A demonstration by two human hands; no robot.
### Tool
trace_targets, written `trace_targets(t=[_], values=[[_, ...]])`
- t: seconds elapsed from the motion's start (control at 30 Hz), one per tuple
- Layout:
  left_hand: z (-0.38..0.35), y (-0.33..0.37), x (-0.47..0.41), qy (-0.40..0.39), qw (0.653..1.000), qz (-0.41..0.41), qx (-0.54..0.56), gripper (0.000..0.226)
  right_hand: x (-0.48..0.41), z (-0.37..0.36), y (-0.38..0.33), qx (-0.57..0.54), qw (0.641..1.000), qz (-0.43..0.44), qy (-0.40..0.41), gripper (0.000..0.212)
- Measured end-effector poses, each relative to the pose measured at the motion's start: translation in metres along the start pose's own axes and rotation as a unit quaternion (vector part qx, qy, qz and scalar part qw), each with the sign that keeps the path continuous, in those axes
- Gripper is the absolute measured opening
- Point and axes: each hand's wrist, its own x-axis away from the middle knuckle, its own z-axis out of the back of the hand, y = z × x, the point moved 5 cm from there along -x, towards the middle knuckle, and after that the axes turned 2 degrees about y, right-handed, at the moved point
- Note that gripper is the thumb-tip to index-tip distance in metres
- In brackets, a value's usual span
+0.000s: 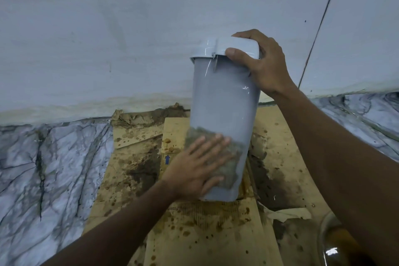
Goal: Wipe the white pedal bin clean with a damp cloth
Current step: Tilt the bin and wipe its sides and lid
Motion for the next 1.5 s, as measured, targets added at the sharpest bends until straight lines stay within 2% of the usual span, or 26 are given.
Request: trace_targets(t=[0.13, 0.27, 0.33, 0.47, 0.6, 0.67, 0.73, 0.9, 1.0, 1.17, 1.33, 1.4, 1.5], values=[[0.036, -0.046, -0.054, 0.105, 0.978, 0.177, 0.044, 0.064, 0.001, -0.008, -0.005, 0.008, 1.0, 0.012, 0.007, 0.044], [0.048, -0.041, -0.083, 0.141, 0.956, 0.253, 0.044, 0.062, 0.003, -0.01, -0.007, 0.02, 0.999, 0.029, 0.004, 0.047], [0.041, -0.027, -0.08, 0.124, 0.966, 0.226, 0.033, 0.062, 0.005, -0.005, -0.003, 0.015, 1.0, 0.019, 0.002, 0.046], [0.006, 0.02, -0.038, 0.027, 0.997, 0.067, 0.009, 0.066, 0.003, 0.001, 0.001, -0.008, 1.0, -0.002, -0.003, 0.045], [-0.023, 0.052, 0.01, -0.052, 0.994, -0.091, -0.011, 0.065, 0.004, -0.002, -0.001, -0.005, 1.0, 0.003, -0.009, 0.045], [-0.021, 0.047, 0.009, -0.059, 0.991, -0.119, -0.011, 0.063, 0.003, 0.0, 0.001, -0.013, 1.0, -0.002, -0.009, 0.045], [-0.012, 0.034, -0.007, -0.045, 0.994, -0.097, -0.005, 0.061, 0.002, 0.002, 0.002, -0.02, 1.0, -0.006, -0.007, 0.044], [0.037, -0.021, -0.082, 0.068, 0.994, 0.087, -0.004, 0.061, 0.005, -0.005, -0.003, -0.001, 1.0, 0.007, -0.003, 0.045], [0.051, -0.032, -0.107, 0.099, 0.985, 0.141, 0.008, 0.058, 0.005, -0.004, -0.004, 0.006, 1.0, 0.025, -0.002, 0.046], [0.039, -0.015, -0.094, 0.084, 0.986, 0.143, 0.003, 0.062, 0.006, -0.001, -0.001, -0.002, 1.0, 0.021, -0.011, 0.047], [0.007, 0.022, -0.038, -0.004, 1.0, 0.029, -0.009, 0.067, 0.005, 0.004, 0.003, -0.031, 0.999, 0.007, -0.016, 0.045], [0.007, 0.02, -0.034, -0.005, 1.0, 0.018, -0.016, 0.066, 0.004, 0.004, 0.003, -0.029, 0.999, 0.012, -0.014, 0.045], [0.025, -0.003, -0.058, 0.029, 0.998, 0.052, -0.013, 0.065, 0.002, 0.002, 0.002, -0.033, 0.999, 0.014, -0.008, 0.045]])
